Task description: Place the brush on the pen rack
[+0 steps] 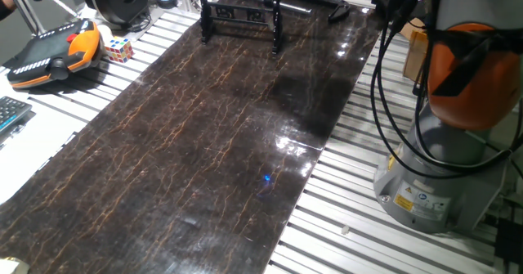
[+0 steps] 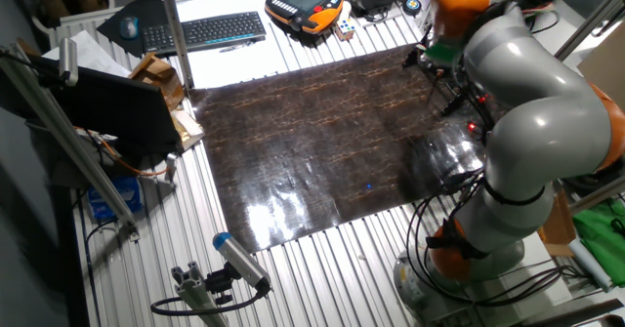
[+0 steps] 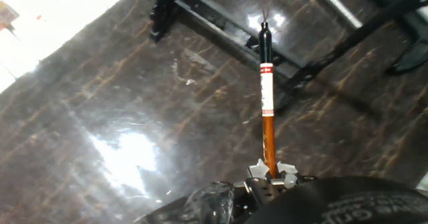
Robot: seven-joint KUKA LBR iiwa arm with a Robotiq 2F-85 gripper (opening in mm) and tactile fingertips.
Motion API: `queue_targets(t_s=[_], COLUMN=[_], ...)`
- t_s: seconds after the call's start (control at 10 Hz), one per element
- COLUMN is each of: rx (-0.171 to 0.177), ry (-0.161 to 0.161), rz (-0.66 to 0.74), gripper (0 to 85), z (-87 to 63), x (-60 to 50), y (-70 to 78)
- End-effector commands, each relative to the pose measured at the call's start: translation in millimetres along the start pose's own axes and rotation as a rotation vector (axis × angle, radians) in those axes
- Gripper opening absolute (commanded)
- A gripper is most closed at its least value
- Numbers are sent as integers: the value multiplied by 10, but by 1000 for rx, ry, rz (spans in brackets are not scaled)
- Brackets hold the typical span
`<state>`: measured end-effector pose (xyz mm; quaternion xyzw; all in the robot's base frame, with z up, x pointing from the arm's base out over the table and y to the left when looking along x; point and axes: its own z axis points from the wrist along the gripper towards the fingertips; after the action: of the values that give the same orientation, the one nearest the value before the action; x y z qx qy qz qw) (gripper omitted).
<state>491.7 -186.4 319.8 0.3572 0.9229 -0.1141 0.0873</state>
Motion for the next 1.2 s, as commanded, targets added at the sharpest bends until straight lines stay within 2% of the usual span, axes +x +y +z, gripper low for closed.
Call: queue_targets(t_s=[0.0,0.3,1.0,1.1], rx=[2,-13,8,10], ry=[-3,8,30,0], rz=[-17,-58,-91,-57], gripper=[10,10,10,10], z=[7,45,-107,-101], x=[-26,-65,-53,-56], y=[-121,-335,-452,-447])
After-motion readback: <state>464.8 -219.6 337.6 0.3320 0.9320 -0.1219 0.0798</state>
